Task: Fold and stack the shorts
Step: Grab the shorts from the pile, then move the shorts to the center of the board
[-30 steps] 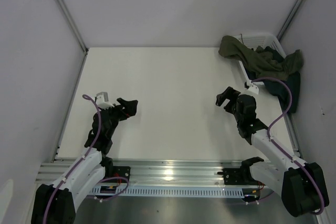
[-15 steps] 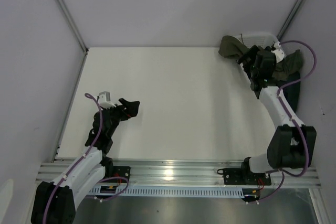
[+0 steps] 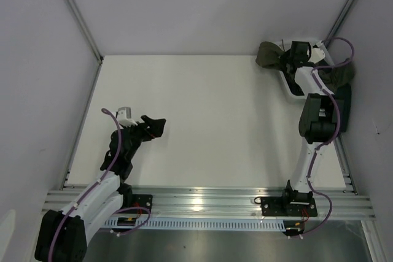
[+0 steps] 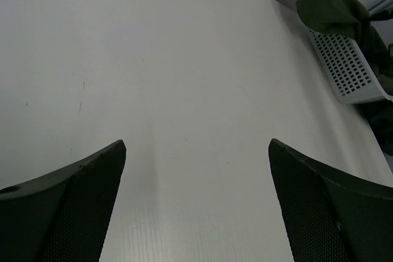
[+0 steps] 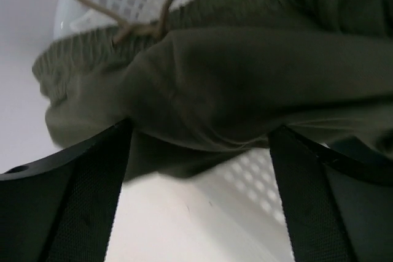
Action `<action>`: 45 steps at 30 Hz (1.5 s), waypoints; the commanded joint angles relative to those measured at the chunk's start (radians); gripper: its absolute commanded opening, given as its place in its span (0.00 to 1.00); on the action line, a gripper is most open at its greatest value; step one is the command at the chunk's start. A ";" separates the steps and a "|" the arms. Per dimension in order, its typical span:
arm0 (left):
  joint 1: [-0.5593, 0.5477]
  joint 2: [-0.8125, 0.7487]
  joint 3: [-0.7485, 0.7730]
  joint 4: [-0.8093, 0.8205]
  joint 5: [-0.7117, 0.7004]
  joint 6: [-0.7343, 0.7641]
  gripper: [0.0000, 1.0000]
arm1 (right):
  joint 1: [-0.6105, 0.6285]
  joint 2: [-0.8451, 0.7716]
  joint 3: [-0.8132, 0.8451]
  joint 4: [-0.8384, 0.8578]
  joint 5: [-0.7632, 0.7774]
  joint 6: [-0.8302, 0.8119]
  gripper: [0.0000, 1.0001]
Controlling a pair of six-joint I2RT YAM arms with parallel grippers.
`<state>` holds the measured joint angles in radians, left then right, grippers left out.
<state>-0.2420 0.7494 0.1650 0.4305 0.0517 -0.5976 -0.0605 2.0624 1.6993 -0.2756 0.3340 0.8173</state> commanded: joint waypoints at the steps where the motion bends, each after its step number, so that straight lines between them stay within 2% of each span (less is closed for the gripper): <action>1: -0.029 0.010 0.040 0.042 0.007 0.030 0.99 | 0.010 0.114 0.187 -0.093 0.106 0.007 0.89; 3: -0.033 0.011 0.039 0.036 0.005 0.033 0.99 | 0.008 0.175 0.281 -0.091 0.114 -0.058 0.74; 4: -0.034 0.008 0.041 0.034 0.004 0.033 0.99 | 0.007 0.191 0.313 -0.094 0.111 -0.076 0.49; 6: -0.036 0.010 0.039 0.036 0.002 0.035 0.99 | 0.004 0.208 0.400 -0.125 0.115 -0.101 0.26; 7: -0.036 0.010 0.042 0.036 0.004 0.033 0.99 | 0.004 0.202 0.420 -0.128 0.120 -0.119 0.05; 8: -0.036 0.011 0.042 0.036 0.002 0.033 0.99 | 0.007 0.190 0.428 -0.123 0.125 -0.131 0.00; 10: -0.036 0.013 0.041 0.042 0.007 0.033 0.99 | 0.017 0.133 0.436 -0.059 0.099 -0.221 0.00; 13: -0.048 0.022 0.042 0.054 0.013 0.045 0.99 | 0.109 0.094 0.568 -0.124 0.131 -0.346 0.00; 15: -0.054 0.028 0.048 0.054 0.007 0.047 0.99 | 0.145 0.023 0.576 -0.111 0.103 -0.391 0.00; 18: -0.059 0.034 0.051 0.054 0.007 0.050 0.99 | 0.192 -0.095 0.482 -0.025 -0.059 -0.409 0.00; 19: -0.060 0.033 0.051 0.051 0.005 0.051 0.99 | 0.205 -0.179 0.406 0.001 -0.110 -0.405 0.00; 20: -0.062 0.031 0.051 0.051 0.004 0.053 0.99 | 0.215 -0.218 0.376 0.037 -0.206 -0.408 0.00; 24: -0.063 0.019 0.053 0.044 -0.004 0.056 0.99 | 0.332 -0.384 0.316 0.003 -0.271 -0.481 0.00; 28: -0.065 -0.004 0.053 0.027 -0.021 0.059 0.99 | 0.427 -0.556 0.234 -0.039 -0.312 -0.474 0.00; 34: -0.065 -0.062 0.057 -0.038 -0.091 0.056 0.99 | 0.435 -0.743 -0.004 -0.132 -0.472 -0.343 0.00; 35: -0.065 -0.070 0.053 -0.042 -0.104 0.056 0.99 | 0.433 -0.755 -0.054 -0.138 -0.480 -0.339 0.02; 37: -0.065 -0.087 0.050 -0.056 -0.116 0.058 0.99 | 0.426 -0.766 -0.208 -0.160 -0.461 -0.333 0.21; 38: -0.065 -0.100 0.048 -0.059 -0.128 0.058 0.99 | 0.401 -0.754 -0.249 -0.178 -0.461 -0.331 0.33; 39: -0.065 -0.104 0.045 -0.068 -0.133 0.058 0.99 | 0.381 -0.704 -0.304 -0.204 -0.470 -0.328 0.54; 40: -0.065 -0.110 0.047 -0.075 -0.138 0.059 0.99 | 0.357 -0.671 -0.320 -0.276 -0.507 -0.326 0.65; 42: -0.065 -0.120 0.048 -0.079 -0.141 0.061 0.99 | 0.308 -0.613 -0.340 -0.347 -0.507 -0.323 0.73; 44: -0.065 -0.125 0.045 -0.079 -0.141 0.064 0.99 | 0.314 -0.634 -0.435 -0.312 -0.475 -0.345 0.75; 45: -0.065 -0.124 0.044 -0.079 -0.139 0.064 0.99 | 0.324 -0.662 -0.469 -0.291 -0.461 -0.343 0.79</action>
<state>-0.2993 0.6353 0.1780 0.3511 -0.0677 -0.5560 0.2615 1.4635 1.3094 -0.4736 -0.1337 0.4789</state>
